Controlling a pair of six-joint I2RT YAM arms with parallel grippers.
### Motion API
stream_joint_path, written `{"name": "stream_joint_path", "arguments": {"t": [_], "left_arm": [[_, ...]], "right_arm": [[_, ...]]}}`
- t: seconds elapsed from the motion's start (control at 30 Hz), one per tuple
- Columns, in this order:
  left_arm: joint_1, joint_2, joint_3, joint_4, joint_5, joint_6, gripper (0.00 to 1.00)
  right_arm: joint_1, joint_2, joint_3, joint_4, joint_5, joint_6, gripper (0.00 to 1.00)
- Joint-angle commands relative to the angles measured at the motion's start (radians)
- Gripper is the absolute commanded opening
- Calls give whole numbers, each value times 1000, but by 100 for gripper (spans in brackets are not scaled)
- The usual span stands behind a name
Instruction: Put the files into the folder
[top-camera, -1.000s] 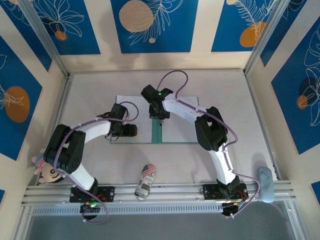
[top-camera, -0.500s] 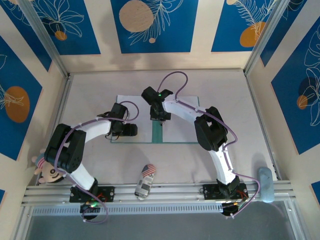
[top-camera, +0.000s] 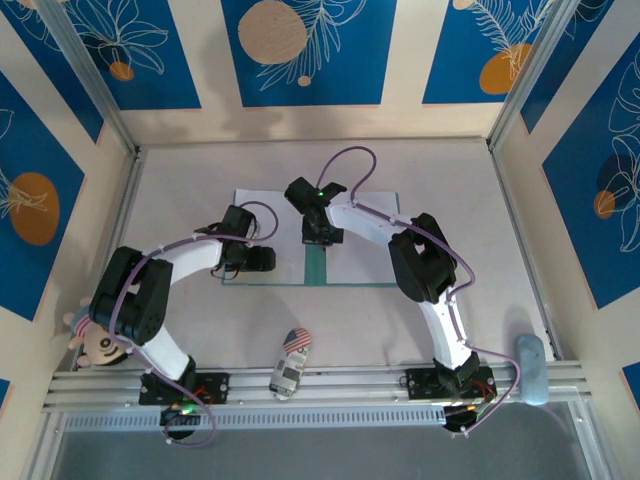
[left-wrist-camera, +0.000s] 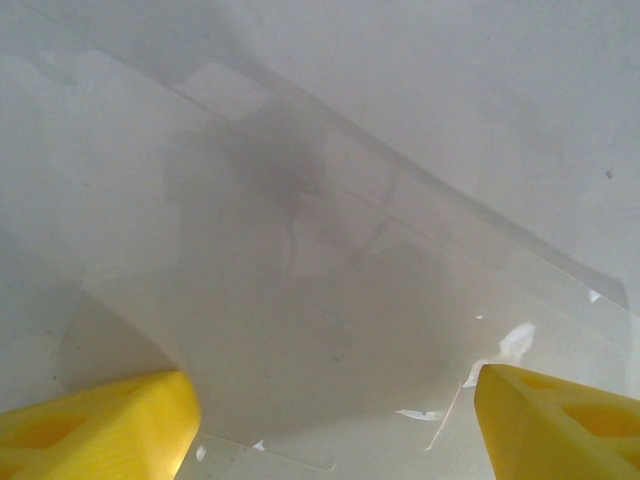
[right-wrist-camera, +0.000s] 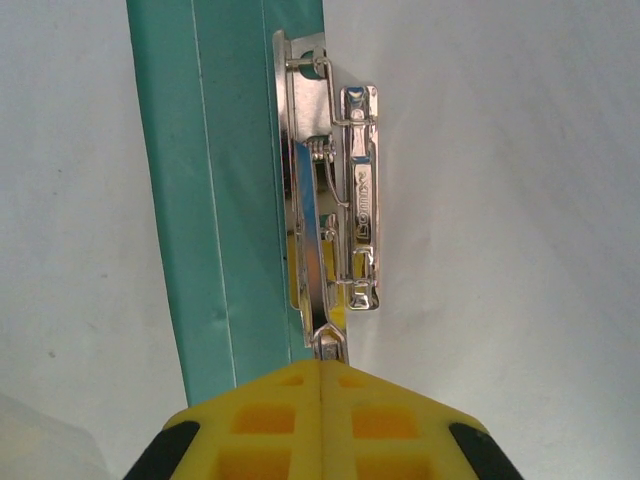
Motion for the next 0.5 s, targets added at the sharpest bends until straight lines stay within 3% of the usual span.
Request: {"name": "stream_joint_path", "arguments": {"t": [0.0, 0.47], "left_arm": [[15, 78, -48, -88, 33, -1, 78], [16, 84, -46, -91, 34, -1, 77]], "right_arm": [[-15, -5, -35, -39, 36, 2, 7], [-23, -4, -65, -37, 26, 16, 7]]}}
